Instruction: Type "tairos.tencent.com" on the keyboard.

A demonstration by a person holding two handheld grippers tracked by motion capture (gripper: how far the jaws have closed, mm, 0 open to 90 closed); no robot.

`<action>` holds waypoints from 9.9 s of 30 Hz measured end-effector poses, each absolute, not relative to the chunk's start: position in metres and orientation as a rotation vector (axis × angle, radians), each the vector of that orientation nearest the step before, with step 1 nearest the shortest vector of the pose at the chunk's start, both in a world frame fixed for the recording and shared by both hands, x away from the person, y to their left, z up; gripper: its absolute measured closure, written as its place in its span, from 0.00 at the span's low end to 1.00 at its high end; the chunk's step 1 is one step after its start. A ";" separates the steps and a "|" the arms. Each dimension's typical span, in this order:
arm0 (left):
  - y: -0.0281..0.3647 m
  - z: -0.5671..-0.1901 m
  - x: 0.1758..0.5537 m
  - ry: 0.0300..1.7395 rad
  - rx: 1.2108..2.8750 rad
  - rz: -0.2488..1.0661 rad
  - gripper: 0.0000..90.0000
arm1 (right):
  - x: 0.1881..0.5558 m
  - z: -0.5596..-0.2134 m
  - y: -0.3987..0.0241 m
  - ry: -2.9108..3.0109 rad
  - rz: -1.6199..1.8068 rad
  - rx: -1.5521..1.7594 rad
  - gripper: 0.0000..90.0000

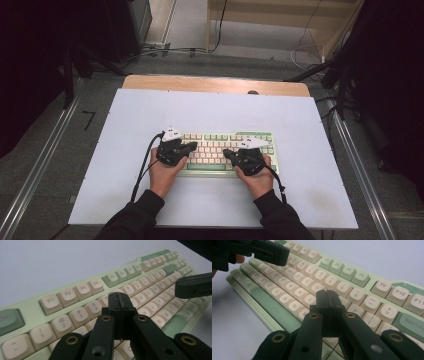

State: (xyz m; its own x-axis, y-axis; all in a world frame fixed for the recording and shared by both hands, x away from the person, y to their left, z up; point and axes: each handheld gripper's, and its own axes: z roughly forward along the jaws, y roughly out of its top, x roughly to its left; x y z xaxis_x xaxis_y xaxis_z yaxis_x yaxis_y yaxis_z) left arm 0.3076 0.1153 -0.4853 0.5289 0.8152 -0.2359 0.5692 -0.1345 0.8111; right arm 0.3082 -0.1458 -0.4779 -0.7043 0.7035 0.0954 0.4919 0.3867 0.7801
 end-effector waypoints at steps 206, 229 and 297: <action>0.118 -0.487 0.287 1.117 1.906 0.252 1.00 | 0.312 -0.477 -0.122 2.436 1.243 0.993 0.98; 0.118 -0.489 0.288 1.107 1.922 0.243 1.00 | 0.311 -0.478 -0.121 2.439 1.242 0.987 0.98; 0.125 -0.495 0.309 1.217 1.819 0.329 1.00 | 0.309 -0.480 -0.118 2.460 1.231 0.978 0.98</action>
State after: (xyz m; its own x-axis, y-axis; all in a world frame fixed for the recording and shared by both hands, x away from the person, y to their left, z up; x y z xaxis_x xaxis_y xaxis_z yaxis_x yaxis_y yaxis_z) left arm 0.3095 0.1249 -0.4953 0.4815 0.8415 -0.2450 0.6035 -0.1157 0.7889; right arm 0.3088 -0.1184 -0.4796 -0.7538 0.6505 0.0932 0.4644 0.4269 0.7759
